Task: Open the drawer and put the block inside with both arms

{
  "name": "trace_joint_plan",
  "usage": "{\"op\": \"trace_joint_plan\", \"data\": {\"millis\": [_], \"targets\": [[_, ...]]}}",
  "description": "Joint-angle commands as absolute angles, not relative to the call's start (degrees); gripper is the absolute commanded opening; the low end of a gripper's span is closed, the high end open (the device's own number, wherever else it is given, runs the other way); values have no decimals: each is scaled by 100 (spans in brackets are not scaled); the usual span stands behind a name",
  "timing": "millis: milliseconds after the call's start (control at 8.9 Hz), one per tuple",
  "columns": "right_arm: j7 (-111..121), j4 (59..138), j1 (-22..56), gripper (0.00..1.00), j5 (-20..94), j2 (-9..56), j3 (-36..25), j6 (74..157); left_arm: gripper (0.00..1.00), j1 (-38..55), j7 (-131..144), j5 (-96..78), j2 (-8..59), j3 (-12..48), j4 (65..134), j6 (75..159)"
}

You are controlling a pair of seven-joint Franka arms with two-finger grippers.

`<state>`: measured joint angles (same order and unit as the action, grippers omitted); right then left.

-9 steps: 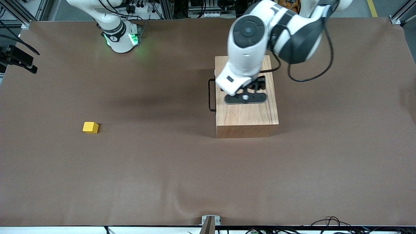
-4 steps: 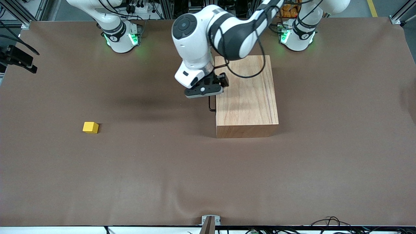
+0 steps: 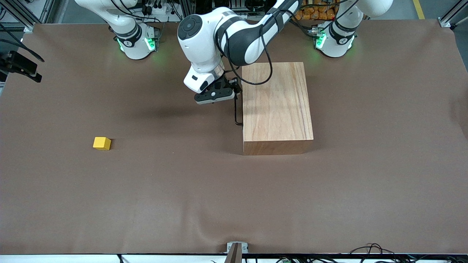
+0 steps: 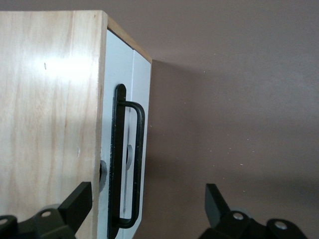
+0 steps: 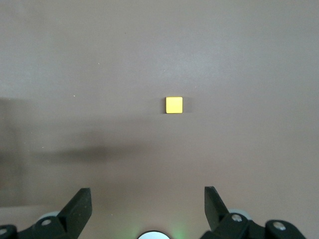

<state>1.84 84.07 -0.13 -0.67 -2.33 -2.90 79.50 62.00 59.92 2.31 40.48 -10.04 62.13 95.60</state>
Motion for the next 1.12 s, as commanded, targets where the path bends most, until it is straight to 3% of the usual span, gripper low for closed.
{"op": "trace_joint_plan", "data": {"millis": [0,337,1011], "targets": [[193,8464,-97,100,-79,-299,-229,7928,100,6336,6248,352,4331,-1090,6021,9554],[193,8464,-97,100,-79,-299,-229,7928,100,6442,6495,352,4684,-1107,6021,9765],[193,8464,-97,100,-79,-299,-229,7901,100,6416,6460,369,4772,-1125,6082,9703]]}}
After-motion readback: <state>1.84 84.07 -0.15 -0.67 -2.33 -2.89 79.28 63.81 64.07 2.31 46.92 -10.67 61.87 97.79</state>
